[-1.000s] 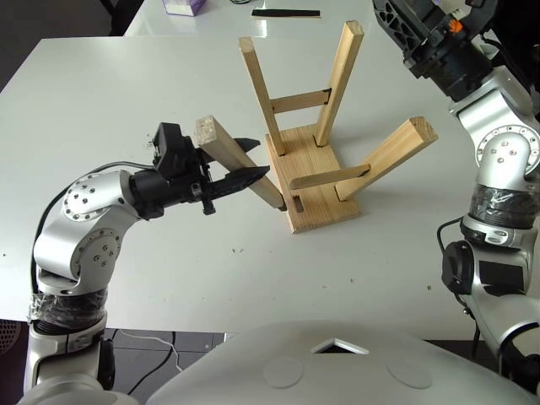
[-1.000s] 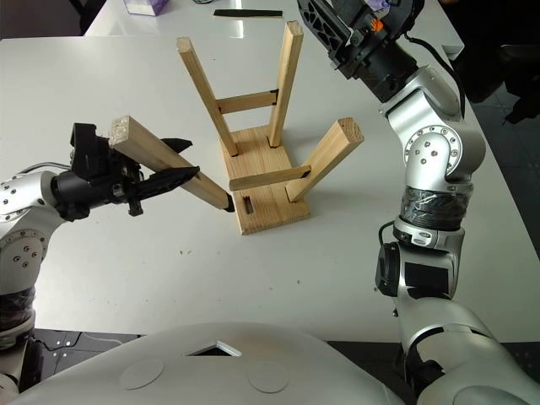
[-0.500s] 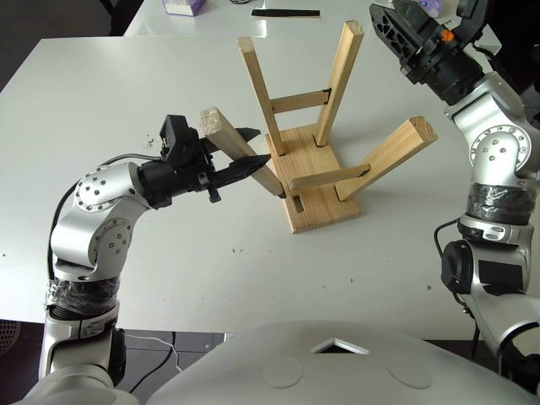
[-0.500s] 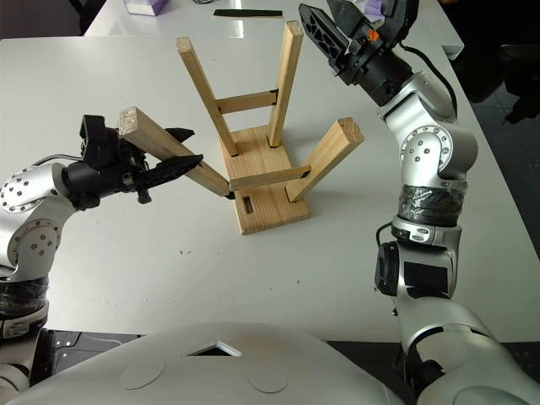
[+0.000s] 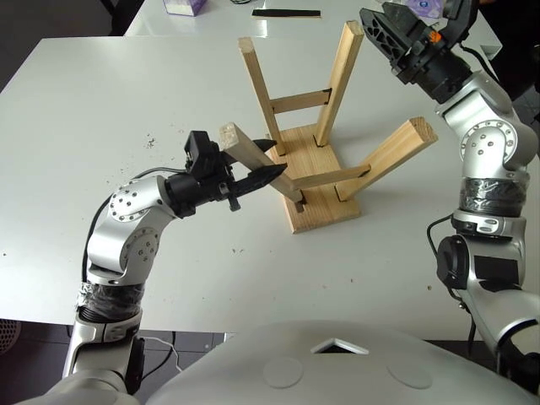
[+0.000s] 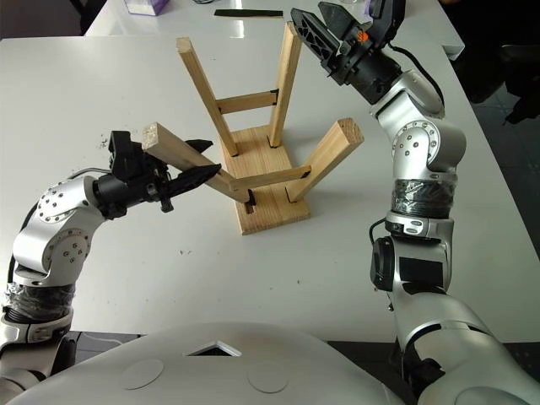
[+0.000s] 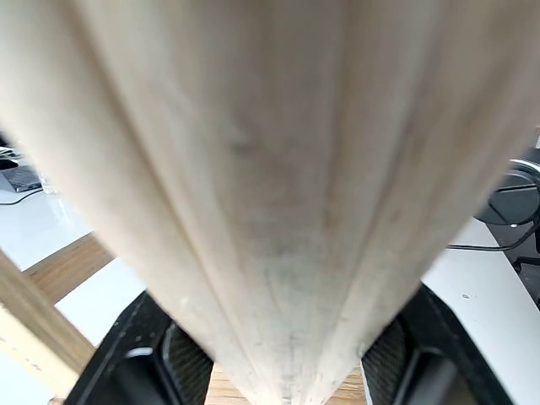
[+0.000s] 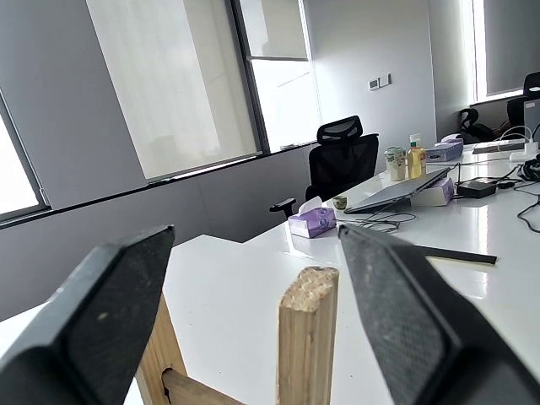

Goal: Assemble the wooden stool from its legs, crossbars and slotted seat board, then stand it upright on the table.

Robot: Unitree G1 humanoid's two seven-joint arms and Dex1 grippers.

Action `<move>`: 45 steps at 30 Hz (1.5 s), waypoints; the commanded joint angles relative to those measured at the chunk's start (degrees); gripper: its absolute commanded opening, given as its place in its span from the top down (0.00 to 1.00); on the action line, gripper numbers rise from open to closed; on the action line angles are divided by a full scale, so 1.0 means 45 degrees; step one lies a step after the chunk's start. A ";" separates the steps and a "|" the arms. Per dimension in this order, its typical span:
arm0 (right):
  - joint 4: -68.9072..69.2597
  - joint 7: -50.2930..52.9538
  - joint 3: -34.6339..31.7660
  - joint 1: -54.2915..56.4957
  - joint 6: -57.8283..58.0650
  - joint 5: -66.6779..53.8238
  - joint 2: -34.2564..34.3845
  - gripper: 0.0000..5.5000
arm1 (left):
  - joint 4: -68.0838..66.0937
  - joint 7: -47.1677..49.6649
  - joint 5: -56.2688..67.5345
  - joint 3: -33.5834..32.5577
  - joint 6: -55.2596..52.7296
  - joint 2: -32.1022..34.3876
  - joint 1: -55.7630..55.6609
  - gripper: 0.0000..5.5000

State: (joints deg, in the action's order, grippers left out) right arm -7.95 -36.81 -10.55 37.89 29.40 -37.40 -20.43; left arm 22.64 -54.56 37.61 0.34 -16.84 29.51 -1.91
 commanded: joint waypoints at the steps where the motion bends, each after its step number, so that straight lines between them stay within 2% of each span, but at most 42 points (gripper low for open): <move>1: 0.0060 0.0043 -0.0036 0.0058 -0.0152 0.0180 0.0060 0.35 | 0.0174 -0.0332 -0.0287 0.0113 -0.0386 0.0714 0.0616 0.63; 13: 0.0595 0.0467 -0.0283 -0.0586 -0.0545 0.0299 0.0205 0.35 | 0.0032 -0.1079 0.0022 -0.0637 -0.0687 0.2231 -0.0090 0.63; 24: 0.1170 0.0449 -0.0061 -0.0992 -0.0726 0.0605 0.0282 0.35 | -0.1683 -0.2276 -0.1055 0.0169 0.0013 0.2860 -0.1079 0.63; 31: 0.3637 0.1181 -0.0442 -0.0645 0.0884 -0.0664 0.0047 0.35 | -0.0969 -0.1919 -0.1179 0.0352 -0.0047 0.2903 -0.0991 0.63; 37: 0.6252 0.2665 -0.1018 -0.0083 0.2990 -0.3113 -0.0233 0.35 | -0.0010 -0.1236 -0.0995 0.0142 -0.0310 0.2781 -0.0337 0.63; 45: 0.8363 0.4005 -0.0978 0.0795 0.3910 -0.6105 -0.0247 0.56 | 0.0101 -0.0896 -0.1299 0.0196 -0.0447 0.3006 -0.0173 0.63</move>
State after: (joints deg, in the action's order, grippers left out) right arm 26.27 -19.90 -15.38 39.55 45.67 -60.78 -20.82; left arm 24.42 -59.08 34.98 0.16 -16.33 40.93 -3.87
